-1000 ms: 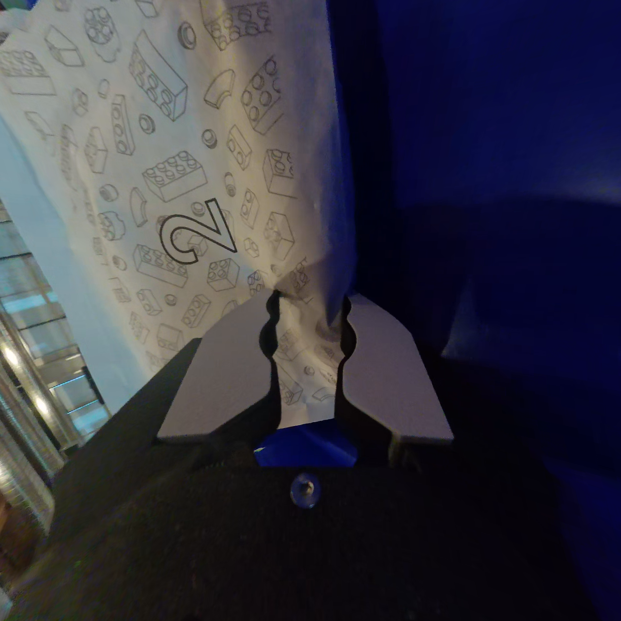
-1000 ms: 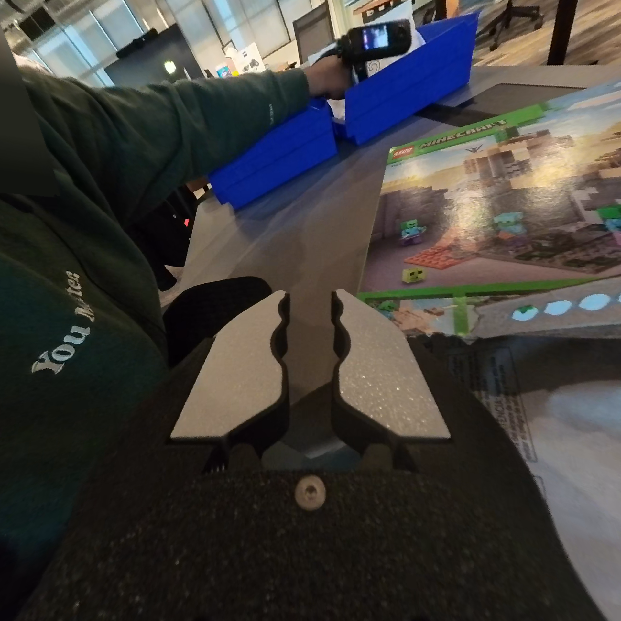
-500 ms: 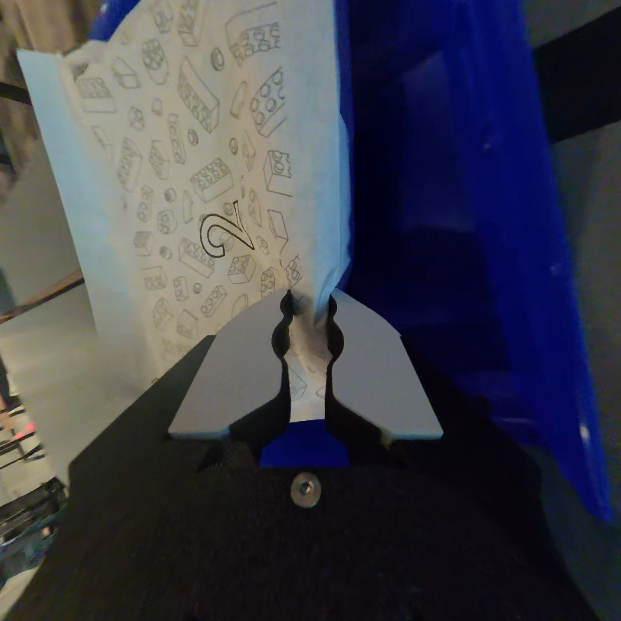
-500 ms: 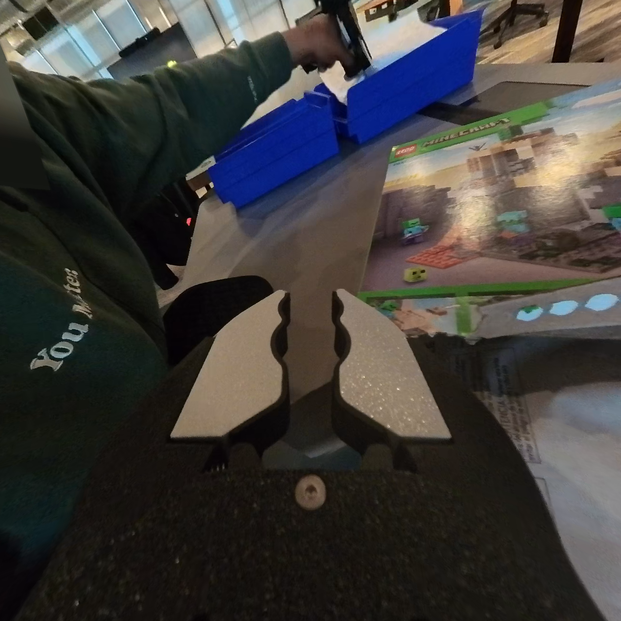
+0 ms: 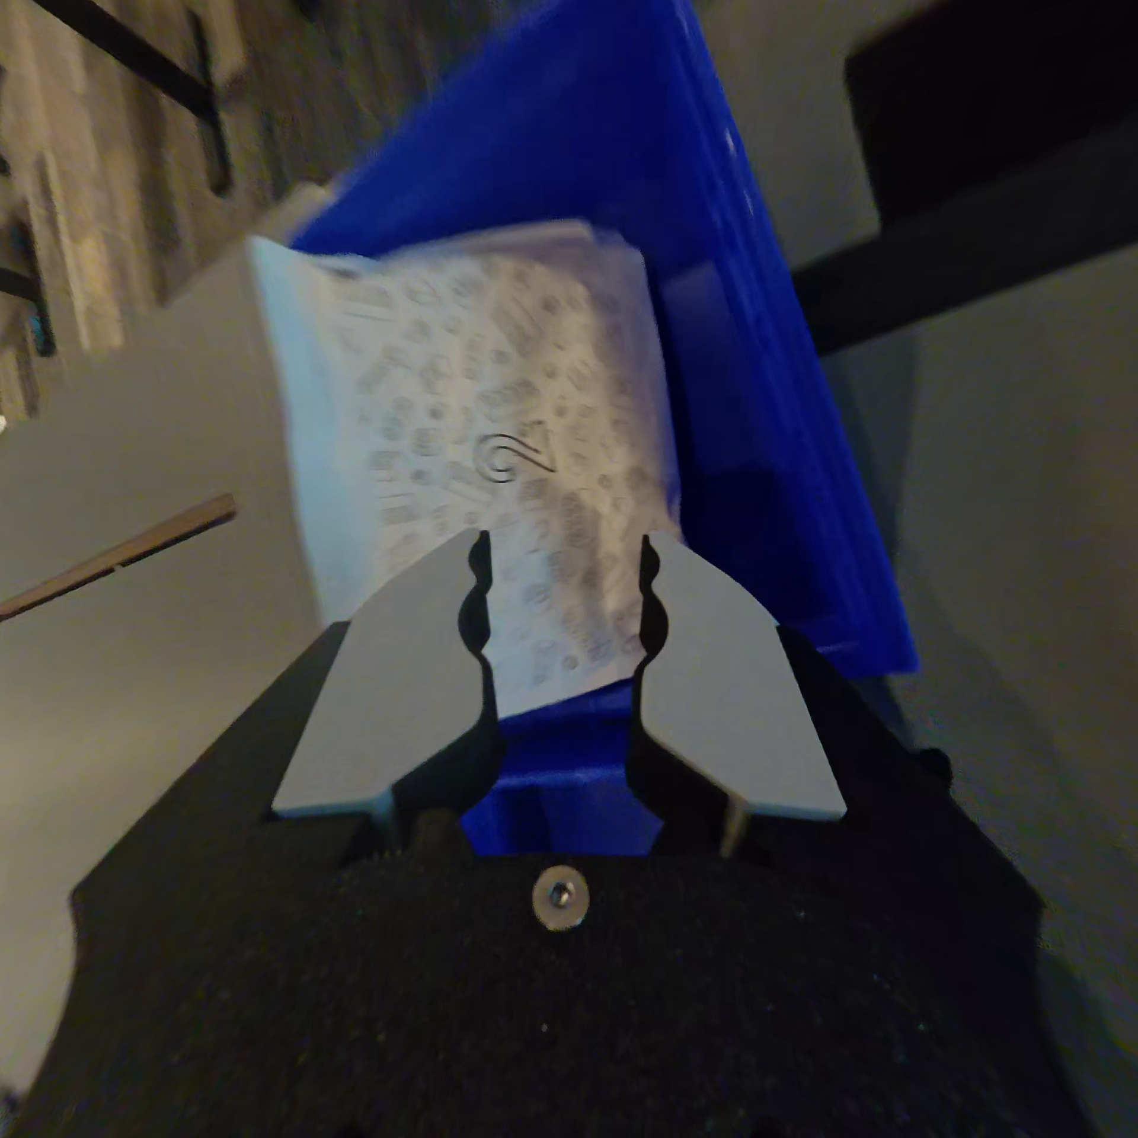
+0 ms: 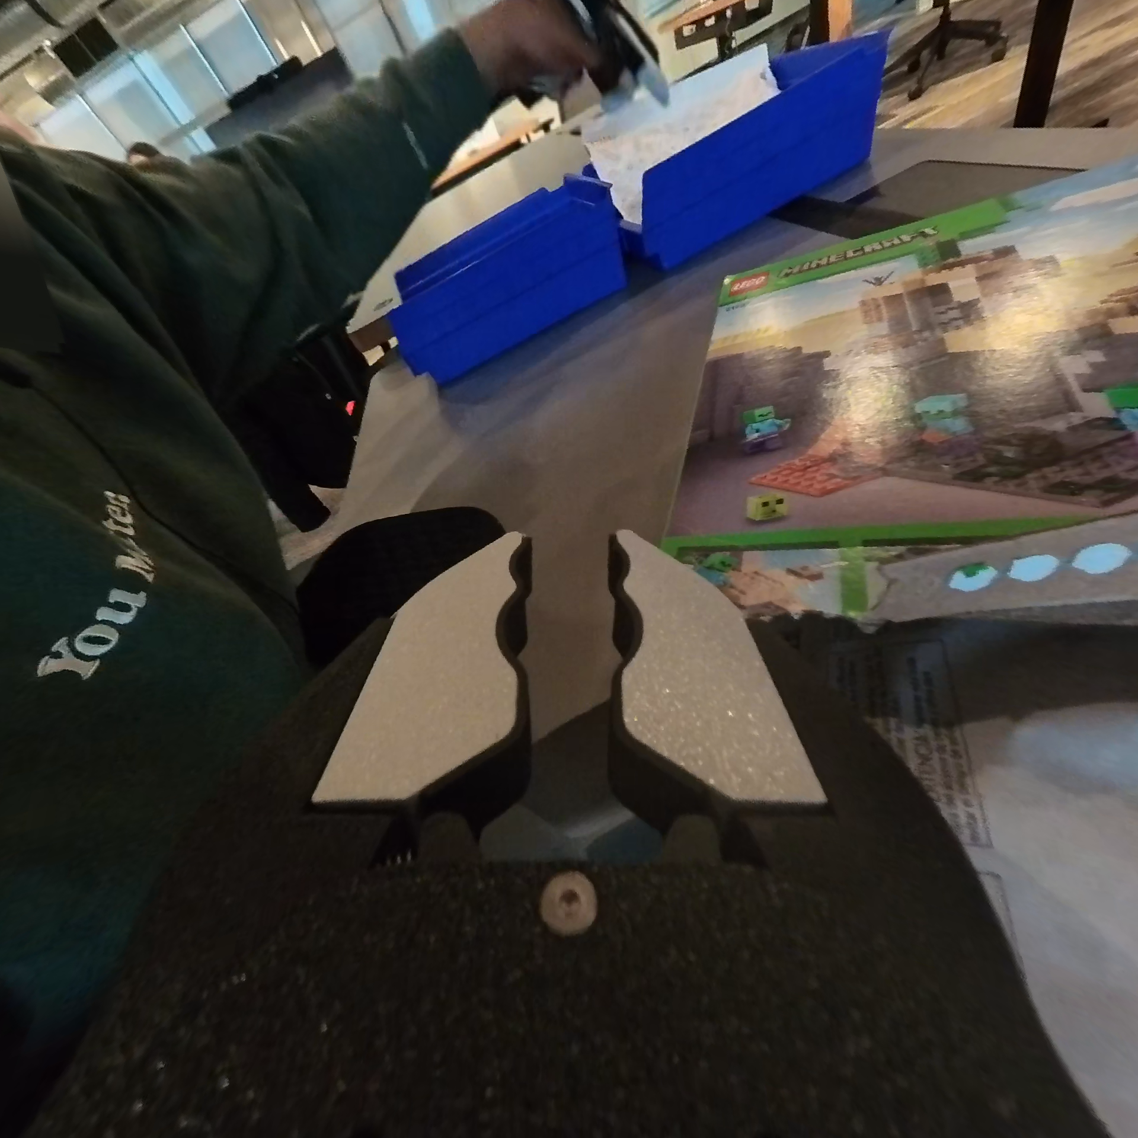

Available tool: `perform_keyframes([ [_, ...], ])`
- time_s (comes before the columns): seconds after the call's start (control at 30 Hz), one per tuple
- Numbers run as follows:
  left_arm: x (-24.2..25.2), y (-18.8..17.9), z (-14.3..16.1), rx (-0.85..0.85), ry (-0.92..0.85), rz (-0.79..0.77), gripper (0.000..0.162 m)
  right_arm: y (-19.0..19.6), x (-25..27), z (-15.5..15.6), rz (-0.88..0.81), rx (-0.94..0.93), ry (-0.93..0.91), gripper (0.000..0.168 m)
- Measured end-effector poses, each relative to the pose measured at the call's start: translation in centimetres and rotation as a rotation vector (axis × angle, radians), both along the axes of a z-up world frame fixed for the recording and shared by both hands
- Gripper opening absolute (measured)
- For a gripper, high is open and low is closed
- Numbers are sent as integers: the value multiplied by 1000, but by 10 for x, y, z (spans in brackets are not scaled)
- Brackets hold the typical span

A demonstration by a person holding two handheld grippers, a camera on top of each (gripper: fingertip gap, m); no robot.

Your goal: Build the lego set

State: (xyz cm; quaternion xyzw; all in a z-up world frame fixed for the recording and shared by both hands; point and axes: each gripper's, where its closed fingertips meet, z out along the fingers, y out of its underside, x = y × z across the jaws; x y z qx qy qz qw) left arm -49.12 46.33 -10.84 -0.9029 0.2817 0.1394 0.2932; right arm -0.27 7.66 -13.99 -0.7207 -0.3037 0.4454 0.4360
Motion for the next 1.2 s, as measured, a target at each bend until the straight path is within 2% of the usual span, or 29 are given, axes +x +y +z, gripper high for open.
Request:
perform_keyframes([
  [0.13,-4,-21,35,108,-98,-1,45,-3,-1,2,8,12,0,24],
  [0.27,13,-60,47,164,-198,-53,35,-7,0,10,11,39,9,24],
  [0.3,24,-72,49,179,-220,-82,32,-8,1,12,11,48,10,23],
  [0.4,73,-112,55,230,-303,-219,3,-10,2,18,5,70,9,23],
  [0.5,143,-162,55,246,-406,-403,0,-14,4,25,-9,99,1,23],
  [0.7,283,-263,45,286,-621,-688,0,-30,24,38,-84,165,-22,23],
  [0.87,368,-327,29,283,-810,-755,0,-32,75,32,-296,112,-45,20],
  [0.93,391,-346,22,266,-860,-768,0,-33,96,26,-373,80,-46,15],
  [1.0,408,-362,14,257,-872,-779,0,-33,115,18,-455,42,-56,0],
  [1.2,440,-396,-28,74,-922,-755,0,-20,164,-17,-603,-82,-100,0],
])
